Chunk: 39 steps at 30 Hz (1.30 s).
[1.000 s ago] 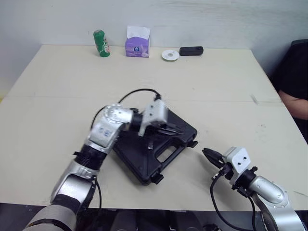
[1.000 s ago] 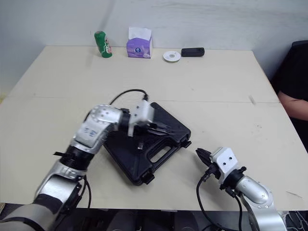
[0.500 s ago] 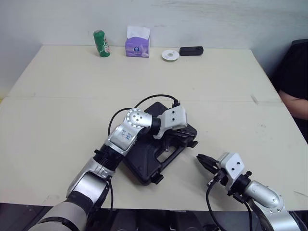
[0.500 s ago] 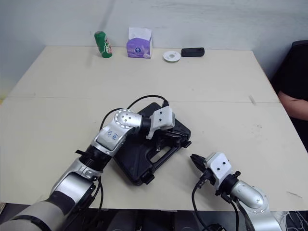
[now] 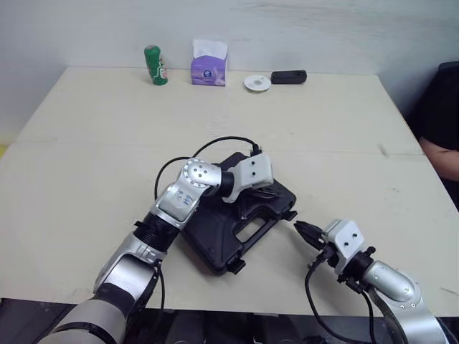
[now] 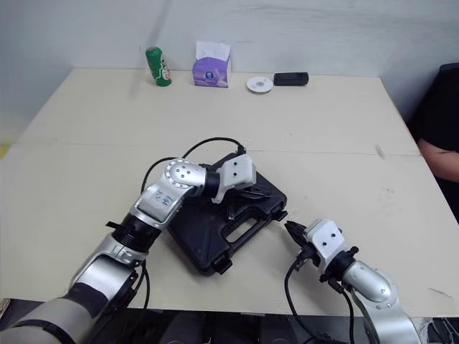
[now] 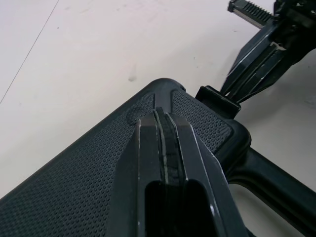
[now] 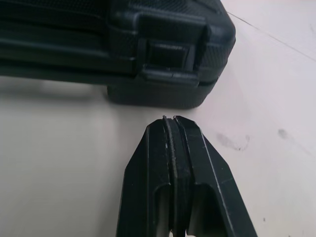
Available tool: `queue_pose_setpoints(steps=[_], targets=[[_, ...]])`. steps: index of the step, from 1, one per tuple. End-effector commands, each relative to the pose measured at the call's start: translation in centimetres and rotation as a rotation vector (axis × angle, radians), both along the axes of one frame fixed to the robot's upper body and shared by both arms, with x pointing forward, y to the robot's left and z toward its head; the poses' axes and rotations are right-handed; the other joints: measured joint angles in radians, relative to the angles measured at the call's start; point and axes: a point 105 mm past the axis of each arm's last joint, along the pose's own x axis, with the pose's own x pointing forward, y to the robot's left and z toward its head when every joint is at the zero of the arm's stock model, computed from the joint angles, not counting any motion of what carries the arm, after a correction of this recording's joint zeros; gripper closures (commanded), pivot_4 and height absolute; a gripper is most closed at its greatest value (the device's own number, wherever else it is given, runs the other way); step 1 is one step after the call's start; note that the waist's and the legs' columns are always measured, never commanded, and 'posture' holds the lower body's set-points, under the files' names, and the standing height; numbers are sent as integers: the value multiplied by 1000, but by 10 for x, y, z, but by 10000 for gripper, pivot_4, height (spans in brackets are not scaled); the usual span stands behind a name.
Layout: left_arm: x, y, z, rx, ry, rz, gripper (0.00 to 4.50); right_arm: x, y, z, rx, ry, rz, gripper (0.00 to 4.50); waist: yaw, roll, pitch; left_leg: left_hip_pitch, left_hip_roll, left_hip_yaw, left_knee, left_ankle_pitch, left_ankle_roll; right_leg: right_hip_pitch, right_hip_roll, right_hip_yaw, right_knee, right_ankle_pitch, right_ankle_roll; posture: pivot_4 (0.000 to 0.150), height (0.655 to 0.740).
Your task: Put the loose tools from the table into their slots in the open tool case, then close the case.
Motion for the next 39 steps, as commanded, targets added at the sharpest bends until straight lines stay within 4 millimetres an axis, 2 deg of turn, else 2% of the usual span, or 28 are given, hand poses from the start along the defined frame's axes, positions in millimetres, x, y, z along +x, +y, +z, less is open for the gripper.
queue_pose_setpoints(steps=[1, 6, 12, 20, 29, 39], targets=[[1, 9, -46, 195, 18, 13, 44853, 4, 5, 3, 5, -15, 7, 45000, 1, 0, -2, 0, 0, 0, 0, 0, 0, 0, 0, 0, 0, 0, 0, 1500, 7400], [-5, 14, -61, 228, 82, 18, 44853, 7, 6, 3, 0, -16, 13, 45000, 0, 0, -5, 4, 0, -1, 0, -1, 1, 5, 0, -1, -2, 0, 0, 1500, 7400], [-9, 16, -69, 238, 128, 28, 44853, 8, 10, 8, 22, -24, 32, 45000, -2, 0, -6, 13, 0, -4, -3, -2, 2, 17, 0, -3, -8, 0, 0, 1500, 7400], [-8, 9, -65, 228, 130, 26, 44853, 11, 12, 15, 15, -36, 49, 45000, -1, 0, -9, 13, 0, -4, -3, -3, 1, 18, 0, -2, -9, 0, 0, 1500, 7400], [-7, 14, -69, 238, 142, 41, 44853, 15, 17, 25, 17, -50, 81, 45000, -6, -1, -11, 14, 1, -4, -4, -3, 1, 17, 0, -2, -9, 0, 0, 1500, 7400], [-8, 17, -73, 240, 159, 66, 44853, 11, 17, 32, 15, -47, 128, 45000, -6, -1, -13, 14, 1, -4, -4, -5, 4, 18, 0, -2, -10, 0, 0, 1500, 7400]])
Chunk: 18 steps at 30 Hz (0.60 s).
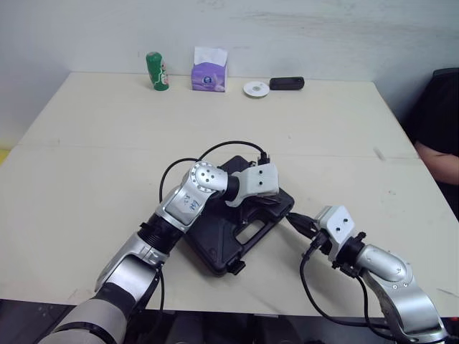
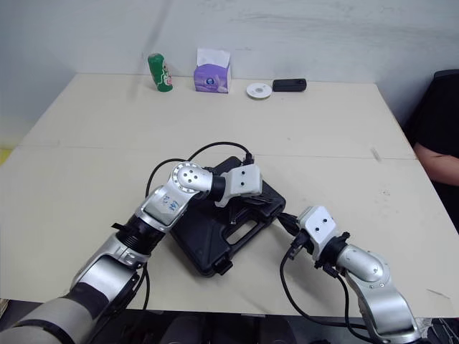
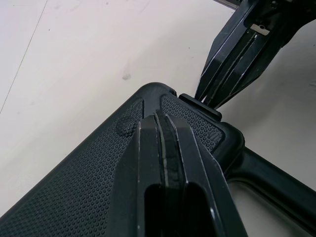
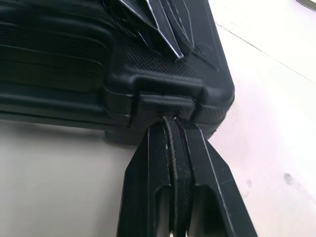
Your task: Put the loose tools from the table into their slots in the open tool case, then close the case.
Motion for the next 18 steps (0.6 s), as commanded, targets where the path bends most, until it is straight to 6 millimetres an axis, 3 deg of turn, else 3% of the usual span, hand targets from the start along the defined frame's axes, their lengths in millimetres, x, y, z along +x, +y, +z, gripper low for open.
queue_pose_setpoints(steps=[1, 12, 18], targets=[[-6, 19, -60, 175, 167, 70, 44853, -2, 7, 24, 16, -83, 49, 45000, 0, 0, -1, 0, 0, 0, 0, 0, 0, 0, 0, 0, 0, 0, 0, 1500, 7400], [-5, 27, -63, 195, 180, 97, 44853, -2, 13, 23, 7, -70, 98, 45000, -8, 1, -6, 0, 0, 0, -1, -2, 2, 0, 0, 0, -1, 0, 0, 1500, 7400], [-10, 35, -79, 247, 224, 115, 44853, -5, 16, 25, 15, -47, 138, 45000, -19, 2, -9, 1, 1, -1, -2, -2, 2, 2, 0, 0, -3, 0, 0, 1500, 7400]])
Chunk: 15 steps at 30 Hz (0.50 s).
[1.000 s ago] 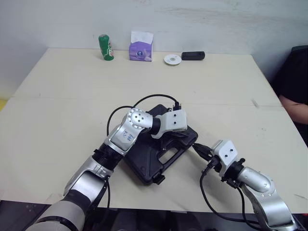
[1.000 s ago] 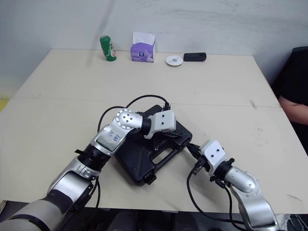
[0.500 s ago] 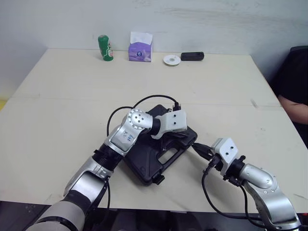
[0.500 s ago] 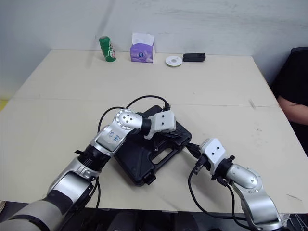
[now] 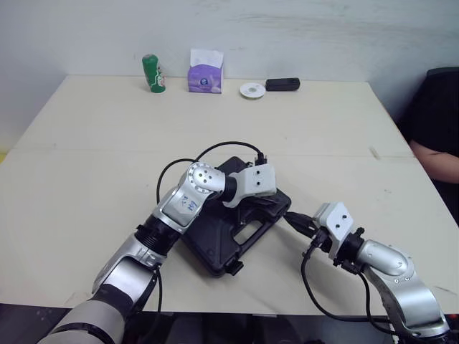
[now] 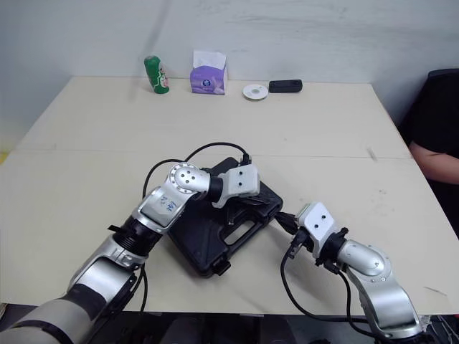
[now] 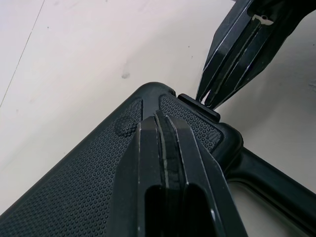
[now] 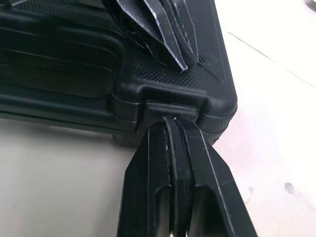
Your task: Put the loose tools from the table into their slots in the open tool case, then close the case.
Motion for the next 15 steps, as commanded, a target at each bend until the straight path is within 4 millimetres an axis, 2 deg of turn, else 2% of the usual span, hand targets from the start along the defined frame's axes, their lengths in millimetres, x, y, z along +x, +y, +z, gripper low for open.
queue_pose_setpoints(steps=[1, 7, 15], targets=[[-11, 27, -77, 227, 212, 84, 44853, -3, 9, 15, 18, -49, 49, 45000, 0, 0, -1, 1, 0, 0, -1, 0, 0, 1, 0, 0, -1, 0, 0, 1500, 7400], [-13, 30, -82, 231, 231, 92, 44853, 6, 20, 11, 31, -40, 69, 45000, -1, 0, -6, 6, 1, -2, -6, -4, 1, 13, 0, -2, -12, 1, -1, 1500, 7400], [-14, 35, -85, 236, 243, 107, 44853, -2, 9, 12, 37, -32, 53, 45000, 2, 1, -10, 6, 1, -2, -11, -4, 1, 12, -1, -3, -18, 1, -1, 1500, 7400]])
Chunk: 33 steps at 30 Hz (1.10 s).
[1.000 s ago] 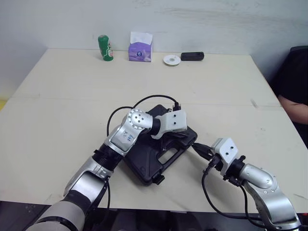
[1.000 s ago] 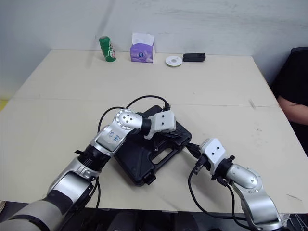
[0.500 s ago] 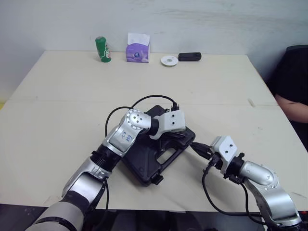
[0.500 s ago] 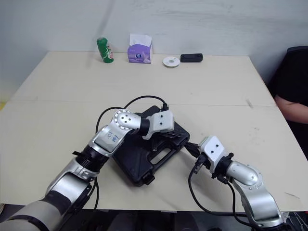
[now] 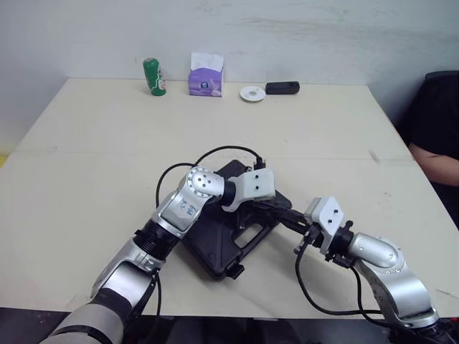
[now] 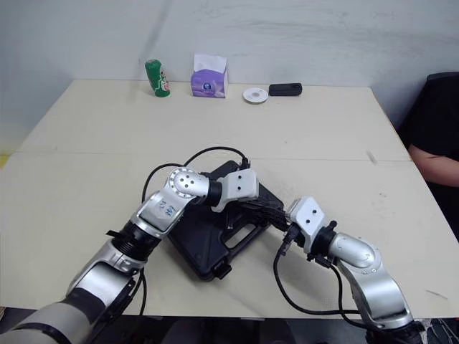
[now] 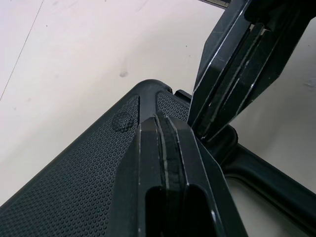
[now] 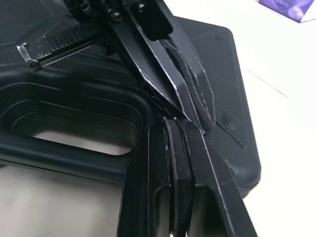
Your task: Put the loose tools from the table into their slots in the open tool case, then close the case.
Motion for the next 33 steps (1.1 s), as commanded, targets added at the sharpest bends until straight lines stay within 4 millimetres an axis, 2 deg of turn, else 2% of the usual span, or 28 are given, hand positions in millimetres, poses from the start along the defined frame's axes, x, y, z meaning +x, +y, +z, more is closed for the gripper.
queue_pose_setpoints(steps=[1, 5, 10, 13, 18, 23, 27, 31, 33], targets=[[-8, 35, -79, 241, 227, 108, 44853, -9, -10, 9, 15, -13, -10, 45000, 0, 0, -1, 0, 0, 0, -1, 0, 0, 0, 0, 0, 0, 0, 0, 1500, 7400], [-8, 34, -79, 235, 228, 111, 44853, -17, -20, 16, 40, -3, -33, 45000, 0, 0, -1, 0, 0, 0, -2, 0, 0, 1, 0, 0, -1, 0, 0, 1500, 7400], [-7, 34, -78, 236, 228, 108, 44853, -19, -35, 4, 16, 46, -90, 45000, 0, 1, -2, -1, 0, 0, -3, 0, 0, 1, 0, 0, -1, 0, 0, 1500, 7400], [-7, 33, -78, 237, 228, 106, 44853, -17, -34, 0, 24, 50, -96, 45000, 0, 2, -2, -1, 0, 0, -3, 0, 0, 1, -1, 0, -1, 0, -1, 1500, 7400], [-6, 32, -77, 239, 226, 104, 44853, -9, -20, -5, 37, 41, -54, 45000, 0, 2, -2, -1, 0, 0, -4, 0, 0, 1, -1, 0, -2, 0, -1, 1500, 7400], [-6, 35, -77, 241, 231, 109, 44853, 3, -7, -2, 69, 24, -40, 45000, -4, 2, -3, -1, 0, 0, -4, 0, 0, 1, -1, 0, -2, 0, -2, 1500, 7400], [-7, 36, -76, 238, 232, 109, 44853, 3, -8, -1, 67, 15, -46, 45000, -6, 2, -3, -1, 1, 0, -5, 0, 0, 0, -1, 0, -2, 0, -3, 1500, 7400], [-6, 32, -65, 167, 214, 89, 44853, -4, -12, 0, 44, 15, -41, 45000, -4, 3, -3, -1, 1, 0, -5, 0, 0, 0, -1, 0, -2, 0, -4, 1500, 7400], [-7, 25, -47, 74, 174, 40, 44853, -10, -17, 2, 30, 14, -38, 45000, -3, 4, -2, -1, 1, 0, -6, 0, 0, -1, -1, 0, -3, 0, -4, 1500, 7400]])
